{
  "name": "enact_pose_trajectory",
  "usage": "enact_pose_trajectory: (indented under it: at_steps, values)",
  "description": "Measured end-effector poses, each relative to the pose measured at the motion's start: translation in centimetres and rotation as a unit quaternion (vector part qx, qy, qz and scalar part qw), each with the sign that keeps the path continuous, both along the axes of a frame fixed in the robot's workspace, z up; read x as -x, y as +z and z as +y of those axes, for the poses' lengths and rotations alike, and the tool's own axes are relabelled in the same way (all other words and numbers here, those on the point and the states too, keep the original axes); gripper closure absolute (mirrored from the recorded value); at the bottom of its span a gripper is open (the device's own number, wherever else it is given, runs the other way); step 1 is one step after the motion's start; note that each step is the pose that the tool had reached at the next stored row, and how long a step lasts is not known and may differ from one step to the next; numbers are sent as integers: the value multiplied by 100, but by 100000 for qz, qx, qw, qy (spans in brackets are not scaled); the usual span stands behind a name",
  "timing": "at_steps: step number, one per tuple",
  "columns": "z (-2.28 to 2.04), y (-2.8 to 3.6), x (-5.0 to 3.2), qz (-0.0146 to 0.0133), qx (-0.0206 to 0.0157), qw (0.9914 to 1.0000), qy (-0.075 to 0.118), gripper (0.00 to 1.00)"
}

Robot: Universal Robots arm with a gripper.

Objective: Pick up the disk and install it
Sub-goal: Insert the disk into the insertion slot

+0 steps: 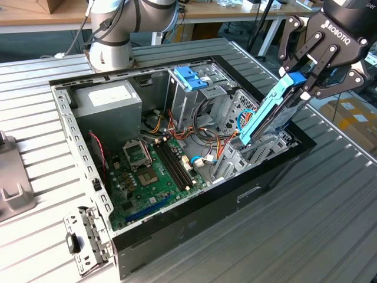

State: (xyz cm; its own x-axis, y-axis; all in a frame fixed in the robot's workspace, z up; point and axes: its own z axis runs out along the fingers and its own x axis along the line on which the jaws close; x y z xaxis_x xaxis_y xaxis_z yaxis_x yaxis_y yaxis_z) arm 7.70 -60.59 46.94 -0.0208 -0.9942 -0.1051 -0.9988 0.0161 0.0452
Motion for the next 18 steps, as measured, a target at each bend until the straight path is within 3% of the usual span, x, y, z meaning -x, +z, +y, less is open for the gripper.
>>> enact_pose_trajectory:
  at_steps: [18]
  values:
    - [0, -36, 0, -1, 1, 100000, 0, 63]
